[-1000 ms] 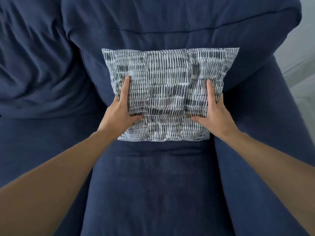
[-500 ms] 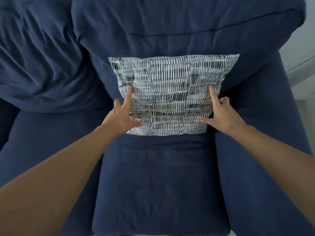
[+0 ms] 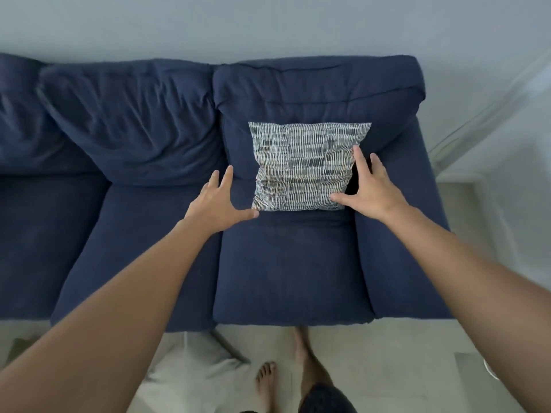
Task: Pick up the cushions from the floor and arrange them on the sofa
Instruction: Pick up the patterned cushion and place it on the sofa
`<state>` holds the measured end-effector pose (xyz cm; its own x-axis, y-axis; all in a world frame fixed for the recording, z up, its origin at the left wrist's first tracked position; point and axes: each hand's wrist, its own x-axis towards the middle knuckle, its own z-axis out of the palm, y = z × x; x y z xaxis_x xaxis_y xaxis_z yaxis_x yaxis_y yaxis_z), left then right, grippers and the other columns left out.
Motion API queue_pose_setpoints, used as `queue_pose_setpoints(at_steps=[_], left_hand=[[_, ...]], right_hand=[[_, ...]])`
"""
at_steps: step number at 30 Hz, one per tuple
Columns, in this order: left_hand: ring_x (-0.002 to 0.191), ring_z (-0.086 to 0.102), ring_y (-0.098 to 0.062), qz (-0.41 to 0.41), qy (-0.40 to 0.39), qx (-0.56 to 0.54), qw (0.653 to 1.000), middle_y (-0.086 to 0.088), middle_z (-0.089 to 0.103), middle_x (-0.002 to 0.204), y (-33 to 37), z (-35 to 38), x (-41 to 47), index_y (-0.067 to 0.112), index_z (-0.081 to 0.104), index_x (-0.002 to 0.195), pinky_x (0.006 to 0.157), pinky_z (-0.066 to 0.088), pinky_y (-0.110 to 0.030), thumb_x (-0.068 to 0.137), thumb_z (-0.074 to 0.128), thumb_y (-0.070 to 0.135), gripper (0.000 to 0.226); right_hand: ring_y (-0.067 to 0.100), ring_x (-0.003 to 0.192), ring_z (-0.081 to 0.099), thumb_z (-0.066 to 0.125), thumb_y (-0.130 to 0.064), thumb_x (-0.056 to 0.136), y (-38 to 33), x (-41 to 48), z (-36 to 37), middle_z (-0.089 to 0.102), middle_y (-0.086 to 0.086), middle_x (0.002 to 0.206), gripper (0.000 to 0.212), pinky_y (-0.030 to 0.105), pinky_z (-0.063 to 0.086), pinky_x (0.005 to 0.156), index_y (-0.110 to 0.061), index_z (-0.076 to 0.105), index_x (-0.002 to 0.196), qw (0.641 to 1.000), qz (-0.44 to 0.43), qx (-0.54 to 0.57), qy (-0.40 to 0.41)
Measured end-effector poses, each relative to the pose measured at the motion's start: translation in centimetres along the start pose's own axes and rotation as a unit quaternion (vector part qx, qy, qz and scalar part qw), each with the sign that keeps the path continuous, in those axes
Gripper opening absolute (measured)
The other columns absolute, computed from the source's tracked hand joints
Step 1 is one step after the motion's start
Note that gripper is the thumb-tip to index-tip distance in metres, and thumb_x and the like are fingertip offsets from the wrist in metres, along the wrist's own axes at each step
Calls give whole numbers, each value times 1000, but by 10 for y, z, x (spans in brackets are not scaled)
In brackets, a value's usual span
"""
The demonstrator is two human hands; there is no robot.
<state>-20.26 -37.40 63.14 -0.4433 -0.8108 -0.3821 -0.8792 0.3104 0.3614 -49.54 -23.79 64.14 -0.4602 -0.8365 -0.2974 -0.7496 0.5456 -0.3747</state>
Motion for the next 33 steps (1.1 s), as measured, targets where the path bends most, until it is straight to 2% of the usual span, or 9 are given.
queue_pose_setpoints(at_steps=[8, 22, 33], left_hand=[[158, 8, -21, 7, 32, -28, 999, -2, -4, 172, -23, -23, -163, 29, -7, 162, 114, 36, -51, 74, 73, 72, 127], [157, 6, -21, -22, 60, -52, 997, -2, 0, 172, -97, 22, -378, 23, -6, 163, 117, 32, -52, 76, 72, 72, 126], [158, 5, -19, -83, 74, -86, 990, 0, 1, 172, -194, 39, -493, 24, -6, 163, 118, 32, -53, 74, 71, 74, 128]], right_hand=[[24, 156, -7, 59, -76, 80, -51, -162, -10, -13, 8, 170, 115, 60, 32, 111, -36, -14, 159, 1000, 4, 11, 20], [23, 156, -7, 60, -76, 80, -76, -359, 35, -13, 6, 170, 116, 60, 30, 113, -36, -14, 159, 1000, -19, 2, 12], [22, 157, -6, 59, -80, 77, -134, -444, 93, -13, 6, 170, 117, 59, 27, 117, -38, -13, 158, 998, -58, -11, -34]])
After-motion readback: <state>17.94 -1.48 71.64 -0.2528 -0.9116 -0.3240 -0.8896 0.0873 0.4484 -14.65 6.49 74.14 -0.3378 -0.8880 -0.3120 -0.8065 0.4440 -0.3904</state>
